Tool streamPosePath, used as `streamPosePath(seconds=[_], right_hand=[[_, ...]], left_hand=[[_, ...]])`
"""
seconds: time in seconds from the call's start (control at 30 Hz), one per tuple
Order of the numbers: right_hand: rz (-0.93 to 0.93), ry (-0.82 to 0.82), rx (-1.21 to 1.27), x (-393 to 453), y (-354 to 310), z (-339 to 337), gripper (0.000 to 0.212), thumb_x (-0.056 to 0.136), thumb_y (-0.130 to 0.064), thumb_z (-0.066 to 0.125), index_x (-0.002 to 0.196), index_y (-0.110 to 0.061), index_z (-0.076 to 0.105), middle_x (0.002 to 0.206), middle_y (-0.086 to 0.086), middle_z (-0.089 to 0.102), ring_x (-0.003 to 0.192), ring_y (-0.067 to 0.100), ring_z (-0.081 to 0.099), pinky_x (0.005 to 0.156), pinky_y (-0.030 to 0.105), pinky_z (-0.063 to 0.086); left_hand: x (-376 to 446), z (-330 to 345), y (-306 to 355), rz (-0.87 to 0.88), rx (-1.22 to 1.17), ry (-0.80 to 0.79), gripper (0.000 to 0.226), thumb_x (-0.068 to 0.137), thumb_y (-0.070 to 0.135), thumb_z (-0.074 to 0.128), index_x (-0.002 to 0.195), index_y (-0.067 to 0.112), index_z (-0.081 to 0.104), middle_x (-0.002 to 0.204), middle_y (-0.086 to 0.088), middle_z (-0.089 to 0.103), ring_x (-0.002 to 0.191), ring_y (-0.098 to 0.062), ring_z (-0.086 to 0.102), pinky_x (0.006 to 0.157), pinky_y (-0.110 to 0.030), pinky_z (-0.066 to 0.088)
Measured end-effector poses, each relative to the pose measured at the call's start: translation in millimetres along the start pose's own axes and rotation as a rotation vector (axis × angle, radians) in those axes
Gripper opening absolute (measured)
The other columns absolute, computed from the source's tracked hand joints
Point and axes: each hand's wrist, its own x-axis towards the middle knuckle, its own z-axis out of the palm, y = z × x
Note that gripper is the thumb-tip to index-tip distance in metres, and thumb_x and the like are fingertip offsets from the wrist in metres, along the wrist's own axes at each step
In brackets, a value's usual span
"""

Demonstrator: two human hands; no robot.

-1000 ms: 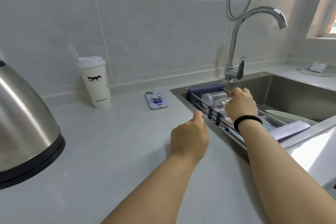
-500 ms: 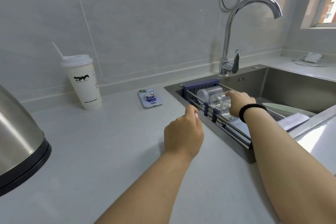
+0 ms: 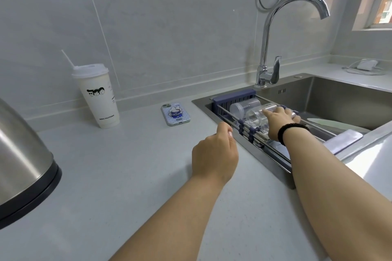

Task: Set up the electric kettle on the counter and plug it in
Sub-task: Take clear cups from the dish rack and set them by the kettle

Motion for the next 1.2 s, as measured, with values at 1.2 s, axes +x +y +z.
streamPosePath(seconds=[1.2], right_hand=[[0.057,0.488,0.372,-23,-4,-22,0.054,0.075,-0.054,0.061,0.115,-0.018,0.054,0.108,0.002,0.063,0.118,0.028,0.048,0.111,0.061,0.002]], left_hand=[[-7,-20,-23,-0.179,-0.253,0.065,0.014,0.09,0.024,0.044,0.091,0.023,0.058,0.059,0.003,0.057,0.071,-0.025,0.059,0.065,-0.035,0.049]])
